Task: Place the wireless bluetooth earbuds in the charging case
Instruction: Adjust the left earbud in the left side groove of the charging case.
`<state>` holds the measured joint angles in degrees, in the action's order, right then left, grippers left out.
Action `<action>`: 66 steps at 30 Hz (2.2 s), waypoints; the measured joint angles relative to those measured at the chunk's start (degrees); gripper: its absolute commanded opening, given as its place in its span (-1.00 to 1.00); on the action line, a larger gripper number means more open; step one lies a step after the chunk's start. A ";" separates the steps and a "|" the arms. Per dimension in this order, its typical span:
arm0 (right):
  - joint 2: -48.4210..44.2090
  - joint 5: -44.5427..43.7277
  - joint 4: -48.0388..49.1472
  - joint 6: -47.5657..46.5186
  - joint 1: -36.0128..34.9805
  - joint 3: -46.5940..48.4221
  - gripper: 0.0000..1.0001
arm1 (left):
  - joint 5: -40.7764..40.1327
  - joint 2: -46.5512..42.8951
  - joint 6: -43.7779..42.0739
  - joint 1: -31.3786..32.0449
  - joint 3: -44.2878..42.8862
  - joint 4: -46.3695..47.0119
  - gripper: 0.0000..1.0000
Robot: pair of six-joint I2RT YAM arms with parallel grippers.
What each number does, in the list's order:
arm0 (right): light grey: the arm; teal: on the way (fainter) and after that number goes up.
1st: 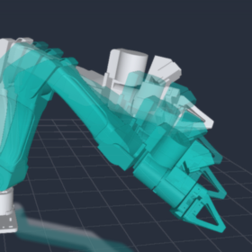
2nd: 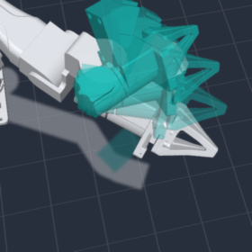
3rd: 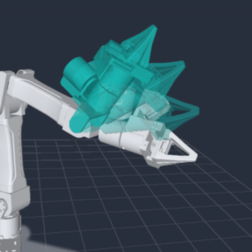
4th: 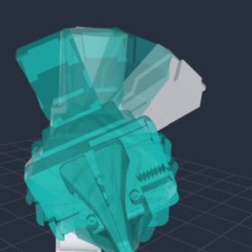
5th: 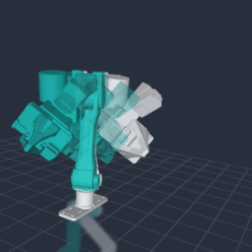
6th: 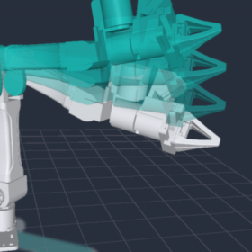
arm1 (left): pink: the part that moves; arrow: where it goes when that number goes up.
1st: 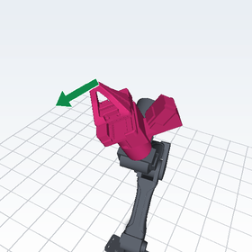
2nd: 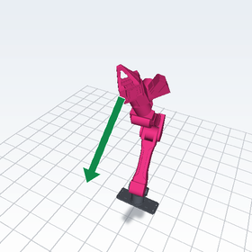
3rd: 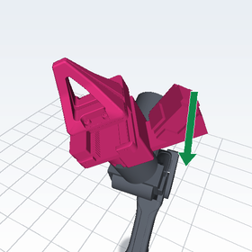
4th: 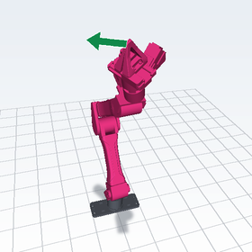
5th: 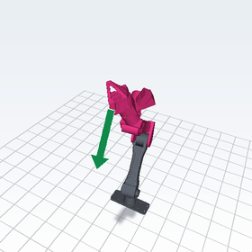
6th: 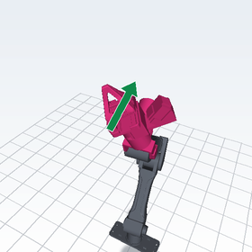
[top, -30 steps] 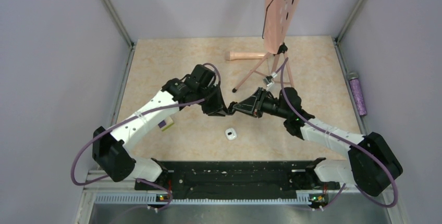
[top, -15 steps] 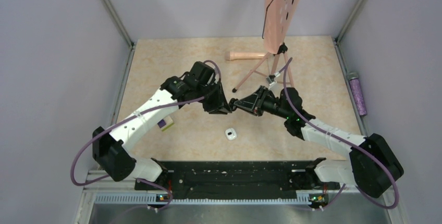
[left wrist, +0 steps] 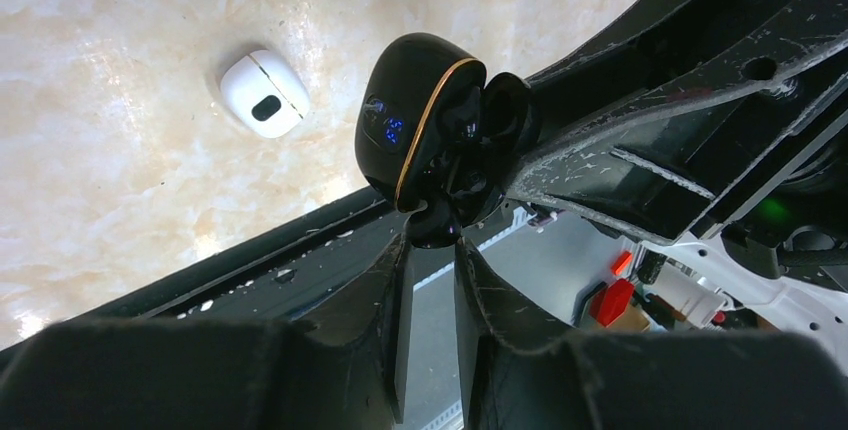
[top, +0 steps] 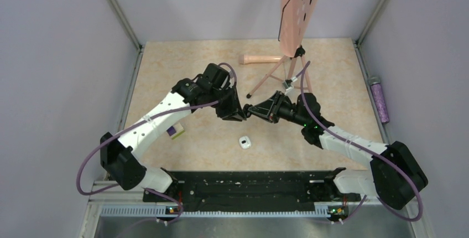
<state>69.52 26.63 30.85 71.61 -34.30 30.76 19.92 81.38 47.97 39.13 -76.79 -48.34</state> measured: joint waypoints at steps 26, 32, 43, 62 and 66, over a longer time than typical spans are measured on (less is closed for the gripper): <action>0.44 2.14 -0.35 0.00 -0.07 -0.02 -1.00 | -4.72 -1.09 -5.77 0.02 -3.21 -1.44 0.10; 0.44 4.28 -0.90 -0.92 0.02 0.00 -1.00 | -6.16 -4.79 -7.19 -0.11 -2.19 0.11 0.20; 1.09 15.61 1.25 -2.38 4.72 0.00 -1.00 | 1.68 -16.35 -15.28 -11.06 8.37 10.27 0.21; 3.50 16.52 12.35 13.99 6.43 -4.42 -1.00 | 12.33 -29.20 -62.14 -2.49 18.51 22.05 0.34; 3.30 16.17 10.99 13.94 6.43 -4.42 -1.00 | 15.74 -32.20 -71.97 -1.86 22.77 23.06 0.32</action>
<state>72.82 42.81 41.85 85.56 -27.88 26.35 35.66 49.19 -24.01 37.28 -54.02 -25.28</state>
